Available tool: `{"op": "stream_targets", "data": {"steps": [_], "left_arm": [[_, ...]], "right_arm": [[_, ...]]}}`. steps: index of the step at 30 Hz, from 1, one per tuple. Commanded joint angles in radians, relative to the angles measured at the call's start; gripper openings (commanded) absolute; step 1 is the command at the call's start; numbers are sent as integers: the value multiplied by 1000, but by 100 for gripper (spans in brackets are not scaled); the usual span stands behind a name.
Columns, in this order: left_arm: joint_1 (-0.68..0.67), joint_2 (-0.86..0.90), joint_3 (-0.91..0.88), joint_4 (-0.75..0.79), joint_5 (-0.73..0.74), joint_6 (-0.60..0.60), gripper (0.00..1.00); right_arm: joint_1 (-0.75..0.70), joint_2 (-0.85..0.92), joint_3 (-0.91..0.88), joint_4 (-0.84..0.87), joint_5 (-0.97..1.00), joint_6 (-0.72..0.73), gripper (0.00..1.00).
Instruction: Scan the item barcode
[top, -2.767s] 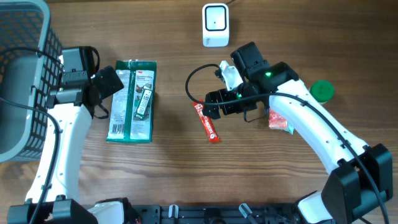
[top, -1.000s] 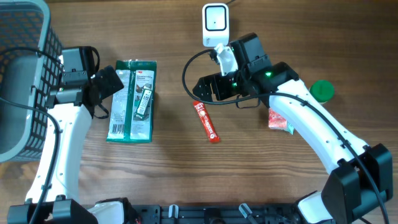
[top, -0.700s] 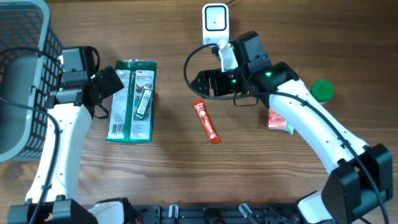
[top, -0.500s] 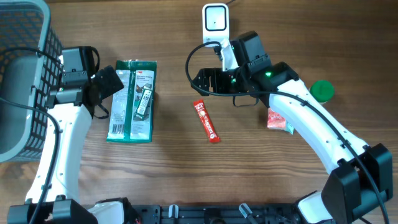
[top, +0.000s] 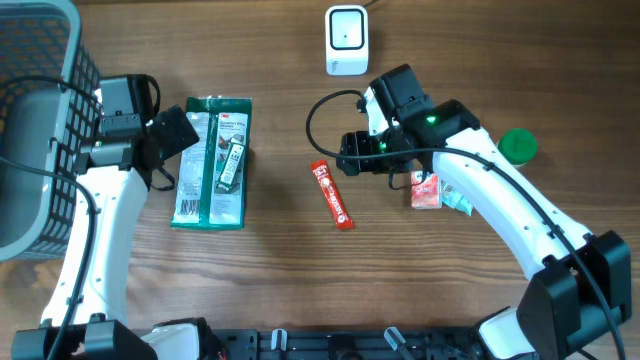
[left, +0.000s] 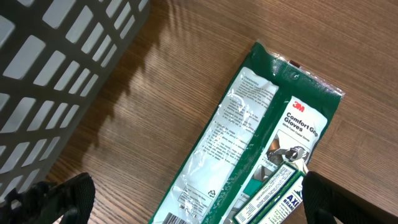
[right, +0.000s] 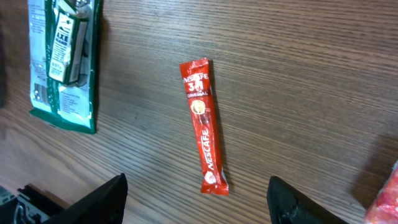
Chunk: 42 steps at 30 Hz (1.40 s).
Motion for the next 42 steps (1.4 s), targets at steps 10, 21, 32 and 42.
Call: {"op": "stream_targets", "data": {"steps": [10,21,32,42], "left_arm": [[4,-6,3,3,2,-10,100],[4,-6,3,3,2,-9,100],[4,-6,3,3,2,-10,100],[4,-6,3,3,2,-9,100]], "right_arm": [[61,12,-7,-53,27,-76,62],[220,95,-7,-27,248,-71,56],[259,274,-7,-27,215,-15,38],[268,337,-8,-88,159,7,34]]}}
